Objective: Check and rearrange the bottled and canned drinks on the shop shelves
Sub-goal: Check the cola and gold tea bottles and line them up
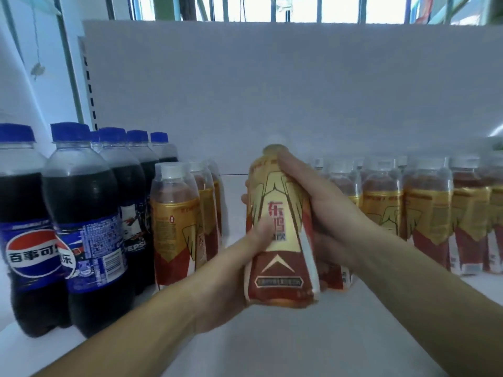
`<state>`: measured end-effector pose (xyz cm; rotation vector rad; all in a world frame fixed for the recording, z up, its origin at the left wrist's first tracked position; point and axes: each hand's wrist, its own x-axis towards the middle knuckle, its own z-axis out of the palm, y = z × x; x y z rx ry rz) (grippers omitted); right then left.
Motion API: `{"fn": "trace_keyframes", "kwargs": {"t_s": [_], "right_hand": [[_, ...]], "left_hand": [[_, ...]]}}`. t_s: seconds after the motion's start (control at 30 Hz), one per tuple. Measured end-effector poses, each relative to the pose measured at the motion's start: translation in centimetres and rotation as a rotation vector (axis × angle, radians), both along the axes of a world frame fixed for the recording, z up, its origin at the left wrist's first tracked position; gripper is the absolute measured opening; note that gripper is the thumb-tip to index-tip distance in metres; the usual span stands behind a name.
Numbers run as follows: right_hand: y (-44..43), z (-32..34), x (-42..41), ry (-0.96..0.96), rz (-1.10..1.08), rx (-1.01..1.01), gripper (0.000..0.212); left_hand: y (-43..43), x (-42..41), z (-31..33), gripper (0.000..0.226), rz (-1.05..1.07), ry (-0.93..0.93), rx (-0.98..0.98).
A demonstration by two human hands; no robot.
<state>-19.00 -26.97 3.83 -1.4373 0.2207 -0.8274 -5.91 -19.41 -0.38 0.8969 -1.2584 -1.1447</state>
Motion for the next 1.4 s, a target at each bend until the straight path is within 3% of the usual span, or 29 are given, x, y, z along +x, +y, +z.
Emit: {"fn": "trace_keyframes", "kwargs": {"t_s": [0.1,0.13,0.23,0.33,0.47,0.63,0.73,0.83,0.93,1.07,1.2,1.4], "right_hand": [[0.1,0.0,-0.4,-0.040,-0.097,-0.286,0.053],[0.0,0.0,-0.6,-0.032,-0.110,-0.393,0.053],[0.4,-0.2,-1.2,0.031,-0.114,-0.692,0.058],[0.7,-0.4,-1.3,0.030,-0.072,-0.771,0.062],[0.2,-1.0,-0.7,0.011,-0.183,-0.738,0.061],[-0.2,-1.9,0.3,-0.008,-0.238,-0.510,0.055],[0.0,-2.1,0.7,-0.015,-0.217,-0.388,0.054],[0.7,-2.3,1.7,0.056,-0.244,-0.321,0.070],[1.3,-2.1,2.5,0.114,-0.262,-0.254,0.083],[2.2,-1.4,1.1,0.401,-0.260,-0.308,0.093],[3.7,-2.3,-0.3,0.665,-0.248,-0.393,0.073],[2.8,-2.4,2.0,0.690,-0.377,-0.394,0.056]], "left_hand": [[0.8,-0.2,-0.4,0.071,0.051,-0.260,-0.080],[1.0,-0.1,-0.6,0.062,0.105,-0.305,-0.112],[0.9,0.3,-1.1,0.060,0.279,-0.417,-0.211],[0.7,0.4,-1.1,0.065,0.304,-0.517,-0.283],[1.0,0.0,-1.2,0.074,0.365,-0.549,-0.332],[2.4,0.2,0.8,0.096,0.533,-0.529,-0.352],[4.4,1.3,2.3,0.078,0.749,-0.718,-0.564],[5.2,3.1,1.4,0.066,0.964,-1.082,-0.845],[4.8,4.2,0.1,0.071,1.084,-1.255,-0.730],[4.9,4.9,-0.2,0.098,1.163,-1.231,-0.562],[4.6,4.7,-0.6,0.111,1.153,-1.166,-0.459],[3.7,5.2,-1.1,0.114,1.085,-1.024,-0.357]]}}
